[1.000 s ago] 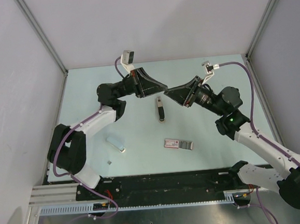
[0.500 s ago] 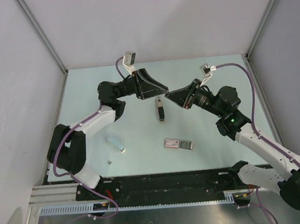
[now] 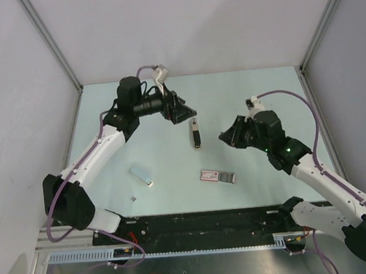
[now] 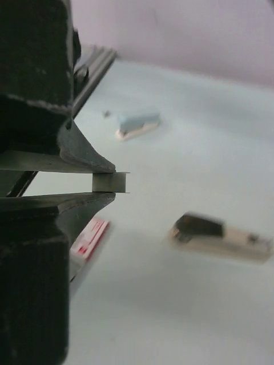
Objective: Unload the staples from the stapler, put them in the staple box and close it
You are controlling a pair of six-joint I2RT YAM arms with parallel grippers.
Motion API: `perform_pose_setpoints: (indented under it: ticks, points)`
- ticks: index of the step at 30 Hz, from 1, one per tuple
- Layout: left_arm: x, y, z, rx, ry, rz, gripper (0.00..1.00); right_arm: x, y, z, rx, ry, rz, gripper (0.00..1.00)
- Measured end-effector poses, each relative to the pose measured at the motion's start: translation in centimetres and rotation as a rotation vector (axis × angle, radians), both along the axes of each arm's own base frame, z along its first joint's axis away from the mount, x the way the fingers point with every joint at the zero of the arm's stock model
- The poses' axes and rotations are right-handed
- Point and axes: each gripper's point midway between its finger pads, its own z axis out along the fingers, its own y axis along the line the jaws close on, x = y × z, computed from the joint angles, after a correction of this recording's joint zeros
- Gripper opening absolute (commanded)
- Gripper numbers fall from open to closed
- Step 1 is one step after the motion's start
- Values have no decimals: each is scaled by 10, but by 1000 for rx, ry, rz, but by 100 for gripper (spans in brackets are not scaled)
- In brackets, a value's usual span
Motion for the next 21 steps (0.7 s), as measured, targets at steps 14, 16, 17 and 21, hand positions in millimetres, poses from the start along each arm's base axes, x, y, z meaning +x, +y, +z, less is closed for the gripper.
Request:
perform_pose_setpoints:
  ticks: [14,16,17,21]
  points:
    - [-15,66,-121,441,-45,148,94,-61,-14,-122,-425,348,-224,0]
    - [-15,69,-126,461,-54,153,93,-69,-12,-131,-449,371,-256,0]
    - [-15,70,-128,469,-58,155,92,-72,-12,-136,-462,383,-272,0]
    - [-17,74,-138,493,-56,151,91,-80,-11,-153,-499,426,-326,0]
